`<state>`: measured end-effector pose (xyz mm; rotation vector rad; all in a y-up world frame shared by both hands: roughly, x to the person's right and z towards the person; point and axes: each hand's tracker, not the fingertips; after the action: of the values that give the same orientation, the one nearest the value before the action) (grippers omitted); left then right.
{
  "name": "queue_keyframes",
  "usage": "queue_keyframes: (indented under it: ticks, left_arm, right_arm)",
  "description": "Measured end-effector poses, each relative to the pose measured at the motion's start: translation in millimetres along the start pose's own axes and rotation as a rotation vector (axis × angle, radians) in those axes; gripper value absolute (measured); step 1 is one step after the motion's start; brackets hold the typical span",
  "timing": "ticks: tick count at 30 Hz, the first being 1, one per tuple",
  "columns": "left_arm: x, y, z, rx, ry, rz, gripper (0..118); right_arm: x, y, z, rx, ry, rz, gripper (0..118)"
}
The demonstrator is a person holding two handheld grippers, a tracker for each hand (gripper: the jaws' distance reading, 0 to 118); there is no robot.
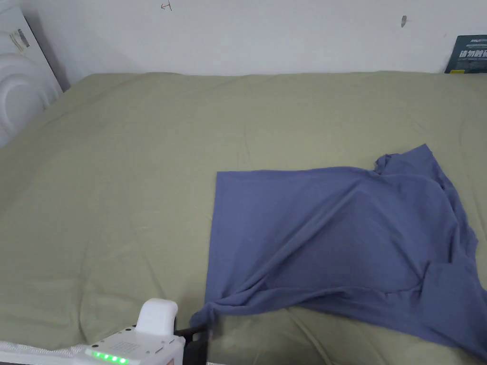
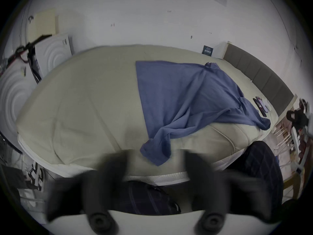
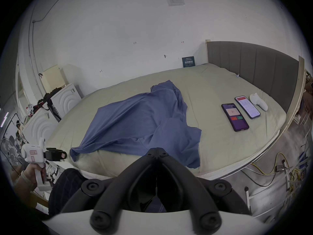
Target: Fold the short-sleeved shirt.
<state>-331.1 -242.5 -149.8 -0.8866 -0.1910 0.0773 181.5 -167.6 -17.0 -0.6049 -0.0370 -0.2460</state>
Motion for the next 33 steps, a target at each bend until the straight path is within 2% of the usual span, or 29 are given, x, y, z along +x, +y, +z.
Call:
queue_keyframes:
  ticks: [1, 3, 6, 9, 10, 11, 12, 14, 15, 16, 18, 22, 27, 28, 29, 30, 31, 32, 33]
  left_arm:
    - [0, 2, -8, -0.040, 0.002, 0.007, 118]
    - [2, 4, -16, -0.005, 0.022, -0.039, 118]
    - [8, 8, -40, -0.098, 0.068, -0.121, 118]
    - [11, 11, -61, -0.144, 0.085, -0.124, 118]
    - [12, 13, -65, -0.162, 0.082, -0.126, 113]
    - [13, 15, -68, -0.186, 0.079, -0.131, 100]
    - [15, 16, -68, -0.184, 0.080, -0.135, 74]
    - [20, 17, -60, -0.165, 0.126, -0.151, 39]
    - [21, 17, -55, -0.151, 0.115, -0.151, 39]
    - [23, 18, -53, -0.158, 0.085, -0.136, 33]
    - [24, 14, -47, -0.130, 0.066, -0.111, 12]
    - [32, 10, -39, -0.117, 0.084, -0.116, 11]
    - [38, 13, -27, -0.093, 0.067, -0.107, 11]
    - [40, 13, -24, -0.078, 0.067, -0.104, 11]
    - [40, 15, -22, -0.070, 0.065, -0.103, 11]
    - [40, 18, -20, -0.076, 0.056, -0.102, 11]
    - [41, 19, -19, -0.073, 0.056, -0.102, 11]
    - [42, 20, -18, -0.065, 0.059, -0.104, 11]
    - [42, 21, -17, -0.062, 0.062, -0.109, 11]
  right_arm:
    - [-1, 1, 0, 0.000, 0.006, -0.002, 1]
    - [-3, 3, -1, -0.001, 0.015, 0.002, 1]
    - [-5, 7, -3, -0.003, 0.021, 0.006, 1]
    - [-5, 10, -4, -0.002, 0.015, 0.012, 1]
    - [-4, 11, -4, -0.006, 0.007, 0.016, 1]
    - [-1, 12, -5, -0.012, -0.002, 0.020, 1]
    - [0, 12, -5, -0.020, -0.014, 0.025, 1]
    - [5, 12, -7, -0.063, -0.060, 0.045, 1]
    - [8, 12, -8, -0.084, -0.084, 0.061, 1]
    - [10, 10, -11, -0.111, -0.112, 0.079, 1]
    - [16, 5, -19, -0.172, -0.154, 0.133, 1]
    - [28, -7, -33, -0.212, -0.187, 0.191, 1]
    - [49, -17, -54, -0.255, -0.210, 0.200, 1]
    - [52, -19, -59, -0.262, -0.206, 0.208, 6]
    - [54, -20, -64, -0.273, -0.189, 0.217, 23]
    - [56, -21, -69, -0.281, -0.176, 0.221, 55]
    - [57, -21, -73, -0.282, -0.166, 0.219, 100]
    - [58, -21, -77, -0.286, -0.140, 0.216, 118]
    - [59, -21, -82, -0.289, -0.135, 0.220, 118]
